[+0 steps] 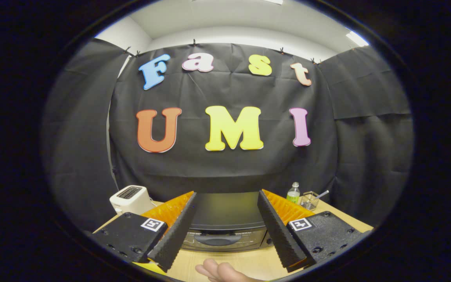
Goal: Open the toaster oven, put the food inside, and close the toaster oven door.
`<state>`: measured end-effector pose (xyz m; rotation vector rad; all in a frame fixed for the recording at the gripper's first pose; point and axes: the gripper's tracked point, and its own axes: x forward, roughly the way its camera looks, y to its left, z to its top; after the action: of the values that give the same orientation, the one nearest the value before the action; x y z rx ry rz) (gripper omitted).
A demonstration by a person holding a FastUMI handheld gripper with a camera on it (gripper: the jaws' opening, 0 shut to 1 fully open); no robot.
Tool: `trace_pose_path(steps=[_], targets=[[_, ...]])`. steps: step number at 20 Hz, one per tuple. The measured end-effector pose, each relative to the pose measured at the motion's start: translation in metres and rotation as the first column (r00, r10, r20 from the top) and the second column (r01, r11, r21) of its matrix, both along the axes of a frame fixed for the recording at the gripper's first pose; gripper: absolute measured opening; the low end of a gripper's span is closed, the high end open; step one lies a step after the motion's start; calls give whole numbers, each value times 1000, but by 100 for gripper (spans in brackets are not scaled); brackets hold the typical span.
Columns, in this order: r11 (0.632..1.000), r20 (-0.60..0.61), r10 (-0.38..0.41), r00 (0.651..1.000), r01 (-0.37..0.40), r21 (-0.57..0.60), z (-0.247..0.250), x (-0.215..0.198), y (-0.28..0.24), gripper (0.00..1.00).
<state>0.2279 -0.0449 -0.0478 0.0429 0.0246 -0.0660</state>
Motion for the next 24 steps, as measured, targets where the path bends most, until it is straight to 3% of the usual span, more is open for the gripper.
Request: trace_pose_path(steps=[11,17,20,24], targets=[[1000,-241,2,970,0,9,-120,73,3,100],[999,-303,34,952,-27,29,-148,72,7,100],[999,-277,17,961,-28,-35,-145,68,7,100],[999,-282,24,959,-29,-14,-152,55,6,100]])
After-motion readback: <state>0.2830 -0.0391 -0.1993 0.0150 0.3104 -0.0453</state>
